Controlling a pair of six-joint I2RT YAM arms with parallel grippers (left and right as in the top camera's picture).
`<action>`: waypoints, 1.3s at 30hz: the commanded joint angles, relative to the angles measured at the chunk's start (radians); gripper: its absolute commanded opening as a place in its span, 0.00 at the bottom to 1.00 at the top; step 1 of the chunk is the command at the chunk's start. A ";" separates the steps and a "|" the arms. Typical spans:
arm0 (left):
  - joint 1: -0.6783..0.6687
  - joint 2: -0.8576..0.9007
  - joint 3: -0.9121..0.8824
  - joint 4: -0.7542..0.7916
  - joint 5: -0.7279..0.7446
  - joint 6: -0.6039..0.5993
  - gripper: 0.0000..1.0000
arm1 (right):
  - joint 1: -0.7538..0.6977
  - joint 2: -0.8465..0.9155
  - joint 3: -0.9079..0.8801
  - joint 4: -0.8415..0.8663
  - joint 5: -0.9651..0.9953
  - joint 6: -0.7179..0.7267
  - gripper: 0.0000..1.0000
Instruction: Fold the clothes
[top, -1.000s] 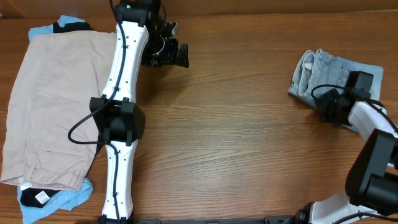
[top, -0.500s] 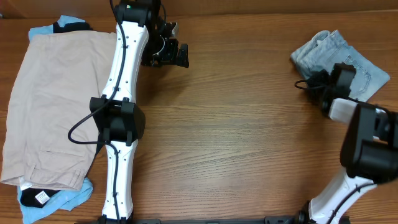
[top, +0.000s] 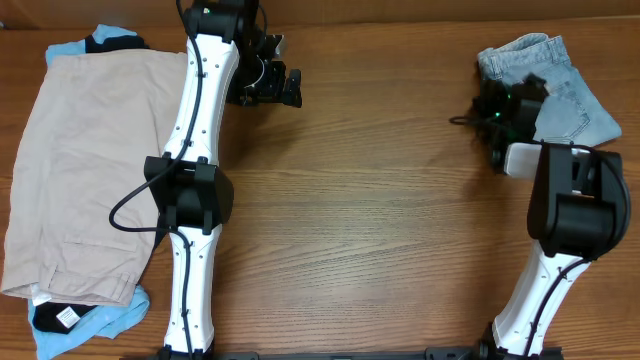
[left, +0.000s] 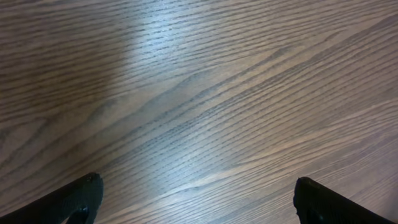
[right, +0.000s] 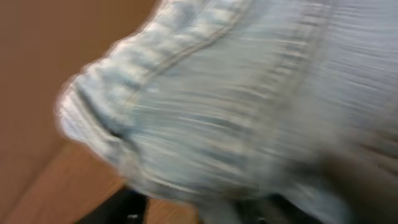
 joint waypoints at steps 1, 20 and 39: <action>-0.008 0.003 0.010 0.002 -0.007 -0.010 1.00 | 0.001 -0.037 0.101 -0.080 -0.091 -0.116 0.75; -0.009 0.003 0.010 0.014 -0.040 -0.010 1.00 | -0.086 -0.494 0.266 -1.130 0.103 -0.309 0.91; -0.027 0.003 -0.009 0.031 -0.045 -0.009 1.00 | -0.138 -0.074 0.195 -0.930 0.143 -0.215 0.79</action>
